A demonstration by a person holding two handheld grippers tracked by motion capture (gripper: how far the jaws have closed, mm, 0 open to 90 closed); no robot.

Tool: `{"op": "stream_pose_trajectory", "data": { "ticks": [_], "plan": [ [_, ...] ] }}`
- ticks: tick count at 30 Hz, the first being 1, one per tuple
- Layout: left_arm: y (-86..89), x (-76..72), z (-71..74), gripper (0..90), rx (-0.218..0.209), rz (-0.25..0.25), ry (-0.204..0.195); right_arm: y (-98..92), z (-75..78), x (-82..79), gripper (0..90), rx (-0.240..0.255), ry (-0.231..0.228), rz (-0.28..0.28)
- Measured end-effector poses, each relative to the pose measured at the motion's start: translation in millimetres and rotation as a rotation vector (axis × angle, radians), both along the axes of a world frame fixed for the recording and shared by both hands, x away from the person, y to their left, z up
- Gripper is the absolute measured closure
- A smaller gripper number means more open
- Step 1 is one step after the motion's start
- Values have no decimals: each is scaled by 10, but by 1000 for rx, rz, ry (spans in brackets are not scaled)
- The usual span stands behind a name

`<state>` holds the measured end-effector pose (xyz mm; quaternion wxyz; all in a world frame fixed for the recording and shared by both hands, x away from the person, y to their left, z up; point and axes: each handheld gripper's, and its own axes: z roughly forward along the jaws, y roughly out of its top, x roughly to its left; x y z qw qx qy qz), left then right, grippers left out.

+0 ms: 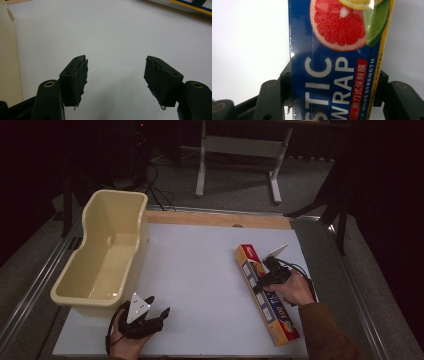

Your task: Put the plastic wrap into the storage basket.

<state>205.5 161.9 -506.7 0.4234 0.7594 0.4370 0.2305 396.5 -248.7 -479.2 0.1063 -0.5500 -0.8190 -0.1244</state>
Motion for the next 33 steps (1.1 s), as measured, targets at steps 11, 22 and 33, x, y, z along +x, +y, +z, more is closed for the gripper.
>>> {"op": "stream_pose_trajectory", "data": {
  "ticks": [11, 22, 33],
  "plan": [
    [17, 1, 8, 350, -3, 6, -2, 142, 252, -32, 411, 276, -6, -28],
    [16, -1, 12, 348, -6, 7, -6, 513, 587, -119, 410, 412, -77, -3],
    [21, -11, 27, 338, -6, 16, -17, 919, 808, -25, 410, 489, -91, 14]
  ]
}}
